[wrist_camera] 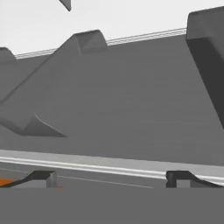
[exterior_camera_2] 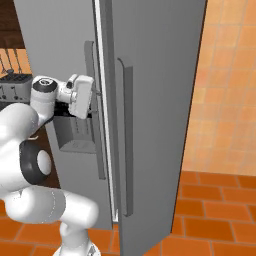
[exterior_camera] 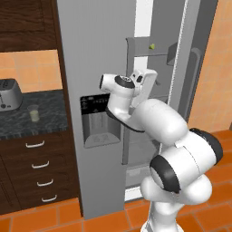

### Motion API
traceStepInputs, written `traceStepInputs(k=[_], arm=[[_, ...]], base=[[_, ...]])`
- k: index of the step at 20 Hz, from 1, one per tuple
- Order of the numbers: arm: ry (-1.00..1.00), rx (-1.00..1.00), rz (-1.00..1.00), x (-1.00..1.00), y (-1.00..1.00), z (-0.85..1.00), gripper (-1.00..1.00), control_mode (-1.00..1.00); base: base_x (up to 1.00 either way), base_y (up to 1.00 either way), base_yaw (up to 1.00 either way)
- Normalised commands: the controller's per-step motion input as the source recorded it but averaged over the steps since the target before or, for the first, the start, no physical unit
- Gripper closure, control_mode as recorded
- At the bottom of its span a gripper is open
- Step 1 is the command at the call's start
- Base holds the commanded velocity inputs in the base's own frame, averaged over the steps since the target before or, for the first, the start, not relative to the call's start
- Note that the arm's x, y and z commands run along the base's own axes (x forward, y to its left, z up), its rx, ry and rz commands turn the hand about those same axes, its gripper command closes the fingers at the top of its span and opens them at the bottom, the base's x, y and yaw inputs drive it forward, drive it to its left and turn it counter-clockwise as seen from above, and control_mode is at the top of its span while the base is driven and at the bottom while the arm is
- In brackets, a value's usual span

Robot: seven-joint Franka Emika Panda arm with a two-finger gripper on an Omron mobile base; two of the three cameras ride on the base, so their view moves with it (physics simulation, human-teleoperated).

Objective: Grab a lemon wedge from the fridge and one ice cube from the ice bowl, and put them in the glass of lemonade.

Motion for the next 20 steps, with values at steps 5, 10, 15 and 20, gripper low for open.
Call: traceStepInputs(k=[5,10,15,20], arm=[[0.0,0.0,-0.05,0.0,-0.59,-0.09,-1.0,-1.0],[0.0,0.0,-0.06,0.0,-0.63,-0.13,-1.0,-1.0],[0.0,0.0,-0.06,-0.03,-0.67,-0.03,-1.0,-1.0],[0.0,0.0,-0.08,-0.17,-0.81,-0.01,-1.0,-1.0]], base=[[0.0,0.0,0.0],[0.0,0.0,0.0],[0.0,0.0,0.0],[0.0,0.0,0.0]])
